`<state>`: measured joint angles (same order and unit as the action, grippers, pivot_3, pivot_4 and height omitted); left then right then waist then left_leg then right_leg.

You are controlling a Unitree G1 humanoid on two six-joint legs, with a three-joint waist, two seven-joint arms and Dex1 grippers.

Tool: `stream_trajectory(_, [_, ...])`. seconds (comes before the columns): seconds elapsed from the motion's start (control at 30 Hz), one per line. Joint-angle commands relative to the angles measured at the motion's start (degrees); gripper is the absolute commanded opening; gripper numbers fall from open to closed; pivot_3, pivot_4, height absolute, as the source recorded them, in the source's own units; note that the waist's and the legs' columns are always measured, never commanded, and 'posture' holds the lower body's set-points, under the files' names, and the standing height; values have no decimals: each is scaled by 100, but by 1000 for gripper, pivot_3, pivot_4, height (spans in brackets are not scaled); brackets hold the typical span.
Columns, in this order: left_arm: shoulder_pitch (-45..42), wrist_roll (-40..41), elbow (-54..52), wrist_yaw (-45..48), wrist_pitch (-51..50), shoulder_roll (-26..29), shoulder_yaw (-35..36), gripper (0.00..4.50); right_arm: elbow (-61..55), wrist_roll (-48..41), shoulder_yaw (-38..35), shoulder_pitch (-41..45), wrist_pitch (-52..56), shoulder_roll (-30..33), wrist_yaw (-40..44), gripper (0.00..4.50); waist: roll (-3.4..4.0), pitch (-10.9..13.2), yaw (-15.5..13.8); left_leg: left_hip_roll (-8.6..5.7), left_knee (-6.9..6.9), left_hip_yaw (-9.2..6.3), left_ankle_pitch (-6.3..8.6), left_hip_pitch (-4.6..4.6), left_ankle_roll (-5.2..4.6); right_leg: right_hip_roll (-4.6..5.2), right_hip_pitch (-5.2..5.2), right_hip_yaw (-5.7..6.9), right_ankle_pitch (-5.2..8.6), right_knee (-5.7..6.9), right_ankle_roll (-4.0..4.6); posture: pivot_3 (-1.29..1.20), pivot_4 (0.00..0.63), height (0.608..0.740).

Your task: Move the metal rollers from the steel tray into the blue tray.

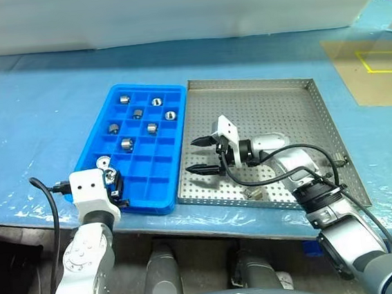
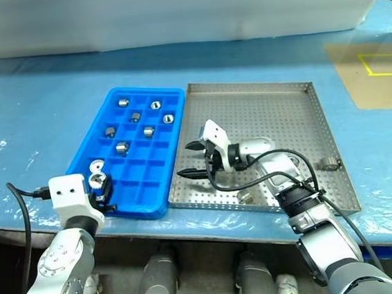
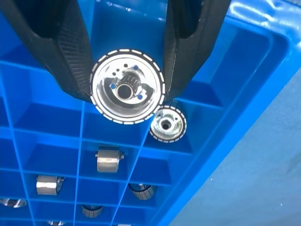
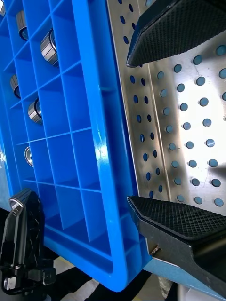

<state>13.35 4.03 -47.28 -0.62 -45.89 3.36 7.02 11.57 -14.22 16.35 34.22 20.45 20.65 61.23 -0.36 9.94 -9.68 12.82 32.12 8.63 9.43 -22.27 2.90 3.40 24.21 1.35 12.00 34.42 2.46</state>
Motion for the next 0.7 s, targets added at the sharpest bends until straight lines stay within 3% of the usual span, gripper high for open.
stream_trajectory(0.03, [2, 60, -168, 36, -91, 20, -21, 1714, -86, -26, -77, 72, -104, -26, 65, 4500, 0, 0, -14, 0, 0, 0, 0, 1, 0, 0, 0, 0, 0, 0, -1, 329, 150, 740])
stream_trajectory(0.3, [-399, 94, 70, 80, -212, 142, -44, 4464, -340, -22, -204, -114, 8, 121, -17, 4500, 0, 0, -36, 0, 1, 1, 0, 1, 1, 0, 0, -1, 0, 1, 0, 272, 150, 740])
stream_trajectory(0.47, [-969, 335, 163, 515, 160, 359, -279, 4464, -740, -275, -408, -225, 320, 316, 58, 4500, 0, 0, -37, -1, 5, 2, -1, 4, 2, 0, 0, -4, -1, 6, -1, 215, 150, 740])
stream_trajectory(0.7, [-1602, 893, 648, 1630, 817, 858, -582, 4464, -1646, -1149, -704, -213, 2113, 921, 265, 4500, 2, -1, 76, -1, 3, 5, -4, 11, 7, -2, -1, -7, -1, 13, 0, 138, 150, 740])
